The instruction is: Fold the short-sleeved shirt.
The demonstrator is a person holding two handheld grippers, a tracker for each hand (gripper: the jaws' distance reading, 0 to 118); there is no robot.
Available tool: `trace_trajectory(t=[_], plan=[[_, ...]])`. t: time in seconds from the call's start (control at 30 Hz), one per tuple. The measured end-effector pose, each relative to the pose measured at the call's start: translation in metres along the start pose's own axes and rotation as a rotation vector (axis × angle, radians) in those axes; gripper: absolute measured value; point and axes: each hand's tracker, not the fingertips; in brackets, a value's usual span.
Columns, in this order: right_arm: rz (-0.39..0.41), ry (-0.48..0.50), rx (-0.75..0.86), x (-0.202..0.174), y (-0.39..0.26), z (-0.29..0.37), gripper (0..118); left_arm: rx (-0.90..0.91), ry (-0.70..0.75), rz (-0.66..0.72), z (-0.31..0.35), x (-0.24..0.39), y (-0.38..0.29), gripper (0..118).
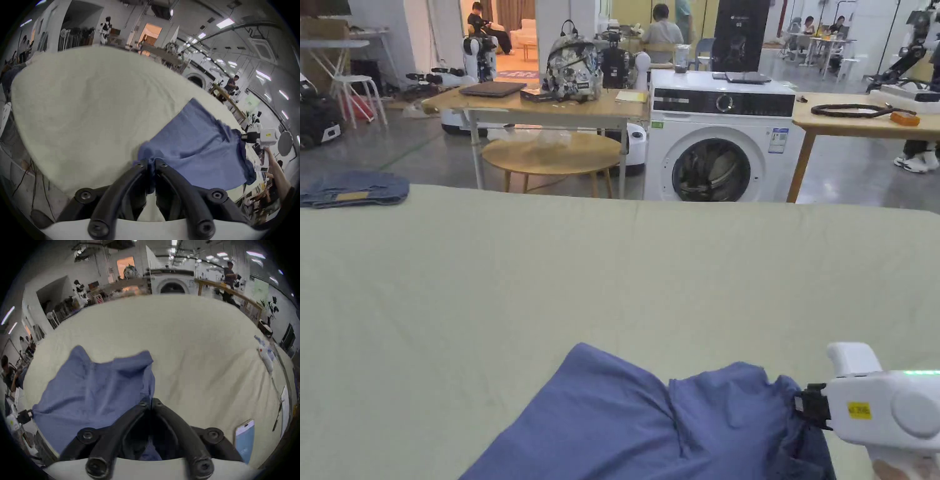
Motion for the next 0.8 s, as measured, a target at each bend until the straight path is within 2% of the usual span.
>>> trace_trajectory(t=[0.07, 0.13, 0.23, 0.37, 0.57, 0.8], plan=[[0.018, 0.023, 0.105, 0.001, 0.007, 0.038, 1, 0.09, -0.05, -0.007, 0.006, 0.001, 0.015, 3], [0.047, -0.011, 0.203, -0.001, 0.018, 0.072, 1, 0.165, -0.072, -0.078, 0.015, 0.02, 0.041, 3], [0.037, -0.019, 0.328, 0.008, 0.042, 0.123, 1, 0.239, -0.1, -0.172, 0.016, 0.043, 0.094, 3], [0.034, -0.092, 0.48, 0.012, 0.078, 0.179, 1, 0.36, -0.178, -0.244, 0.013, 0.082, 0.166, 2], [-0.039, -0.12, 0.629, 0.027, 0.14, 0.213, 1, 0.445, -0.236, -0.338, 0.004, 0.129, 0.264, 2], [-0.001, -0.157, 0.672, 0.016, 0.22, 0.215, 0, 0.492, -0.193, -0.404, -0.01, 0.176, 0.355, 2]])
